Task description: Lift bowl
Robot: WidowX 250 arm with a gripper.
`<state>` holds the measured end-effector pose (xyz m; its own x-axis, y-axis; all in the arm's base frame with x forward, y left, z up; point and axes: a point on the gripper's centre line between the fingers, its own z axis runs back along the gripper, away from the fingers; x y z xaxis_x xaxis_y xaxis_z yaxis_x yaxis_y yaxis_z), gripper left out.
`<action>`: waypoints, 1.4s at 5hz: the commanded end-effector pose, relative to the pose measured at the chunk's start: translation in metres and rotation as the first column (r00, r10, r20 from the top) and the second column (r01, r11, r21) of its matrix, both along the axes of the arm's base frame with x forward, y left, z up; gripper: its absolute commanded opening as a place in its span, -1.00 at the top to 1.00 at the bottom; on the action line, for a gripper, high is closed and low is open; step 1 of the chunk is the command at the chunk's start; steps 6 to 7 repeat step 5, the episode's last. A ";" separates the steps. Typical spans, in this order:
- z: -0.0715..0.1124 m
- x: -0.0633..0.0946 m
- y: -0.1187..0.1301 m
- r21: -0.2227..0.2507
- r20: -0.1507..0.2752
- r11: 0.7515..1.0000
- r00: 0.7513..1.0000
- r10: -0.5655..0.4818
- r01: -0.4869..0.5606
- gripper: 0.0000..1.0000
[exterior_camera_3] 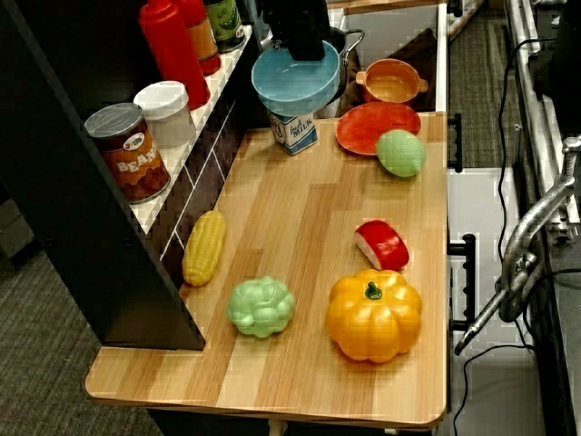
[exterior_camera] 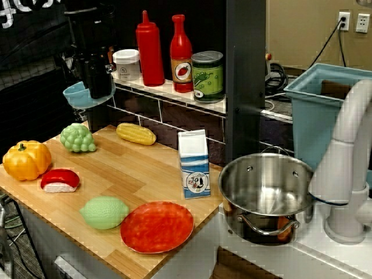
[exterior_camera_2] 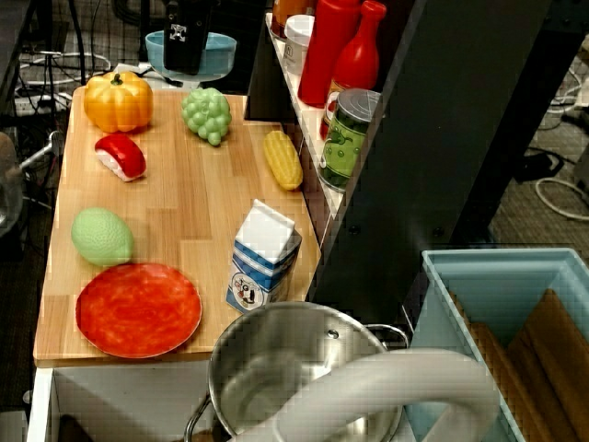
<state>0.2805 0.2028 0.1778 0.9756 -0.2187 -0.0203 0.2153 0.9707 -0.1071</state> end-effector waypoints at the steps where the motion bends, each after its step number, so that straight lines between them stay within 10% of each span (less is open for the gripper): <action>1: 0.022 -0.002 0.005 0.039 0.052 0.999 0.999 0.008 -0.010 1.00; 7: 0.023 0.001 0.008 0.040 0.052 0.999 0.998 0.019 -0.021 1.00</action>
